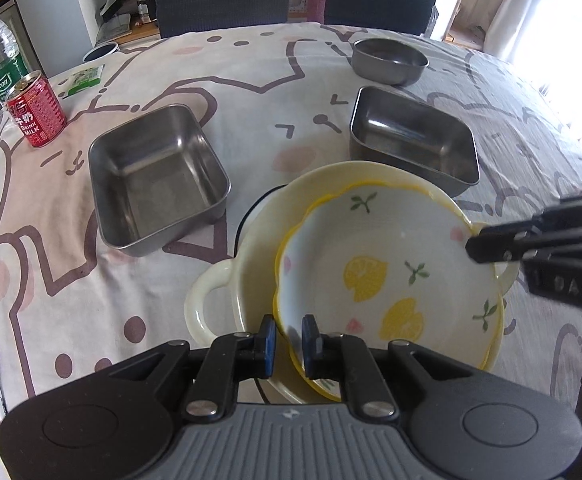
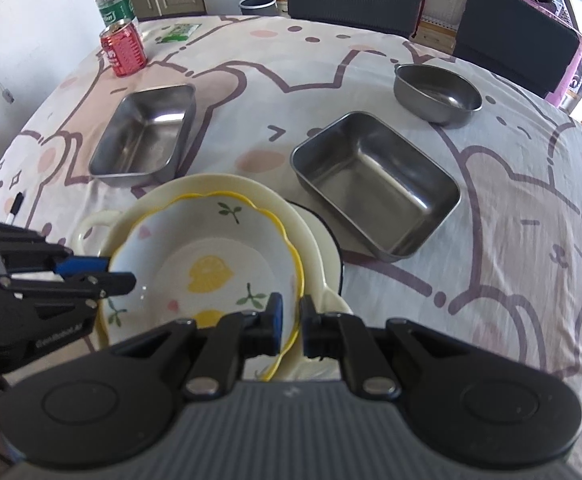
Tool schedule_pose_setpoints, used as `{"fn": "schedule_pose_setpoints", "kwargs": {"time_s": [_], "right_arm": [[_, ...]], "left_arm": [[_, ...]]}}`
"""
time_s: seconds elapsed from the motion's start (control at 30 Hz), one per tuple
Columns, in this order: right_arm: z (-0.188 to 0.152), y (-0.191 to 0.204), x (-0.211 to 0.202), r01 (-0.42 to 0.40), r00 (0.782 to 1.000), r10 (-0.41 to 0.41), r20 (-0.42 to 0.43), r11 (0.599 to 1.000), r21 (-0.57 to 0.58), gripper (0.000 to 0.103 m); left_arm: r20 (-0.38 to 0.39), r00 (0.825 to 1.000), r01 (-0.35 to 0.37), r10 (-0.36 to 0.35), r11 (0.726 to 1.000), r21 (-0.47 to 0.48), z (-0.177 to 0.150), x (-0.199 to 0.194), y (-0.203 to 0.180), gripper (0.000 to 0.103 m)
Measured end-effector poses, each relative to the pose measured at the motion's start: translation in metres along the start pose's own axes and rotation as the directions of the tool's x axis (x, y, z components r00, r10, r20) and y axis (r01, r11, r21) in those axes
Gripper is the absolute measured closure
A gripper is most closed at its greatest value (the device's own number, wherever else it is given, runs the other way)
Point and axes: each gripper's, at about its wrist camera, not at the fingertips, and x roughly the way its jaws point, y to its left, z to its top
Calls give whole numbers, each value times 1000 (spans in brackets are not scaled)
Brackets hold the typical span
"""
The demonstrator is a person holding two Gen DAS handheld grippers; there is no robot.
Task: Organize plates and bowls
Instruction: 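Carry the lemon-print bowl and lower it into the cream bowl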
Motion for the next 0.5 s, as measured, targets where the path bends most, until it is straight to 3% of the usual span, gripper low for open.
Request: {"fn": "schedule_pose_setpoints", "kwargs": {"time_s": [0.03,0.07,0.13,0.17,0.3,0.5], "right_arm": [[0,1,2,2,1000,-2,-8,1000,-7,92],[-1,2,2,-24,1000,24,-2,1000,-14,103],[2,5,-5,-180,983,179,25,984,11,103],[3,12,-8,-195,980,196,40,981,-11,103],[5,37,-5,-183,982,186,22,979,-90,103],[9,22,-4,-147,988,148,34,989,-32,103]], "left_arm": [[13,1000,6,-6,1000,2,1,-2,0,89],[11,1000,15,-15,1000,-4,1,-3,0,89],[-8,1000,20,-20,1000,8,0,0,-2,89],[-8,1000,21,-21,1000,21,0,1,-4,89],[-13,1000,29,-29,999,28,-1,0,-4,89],[-9,999,51,-50,999,20,-2,-1,1,89]]}}
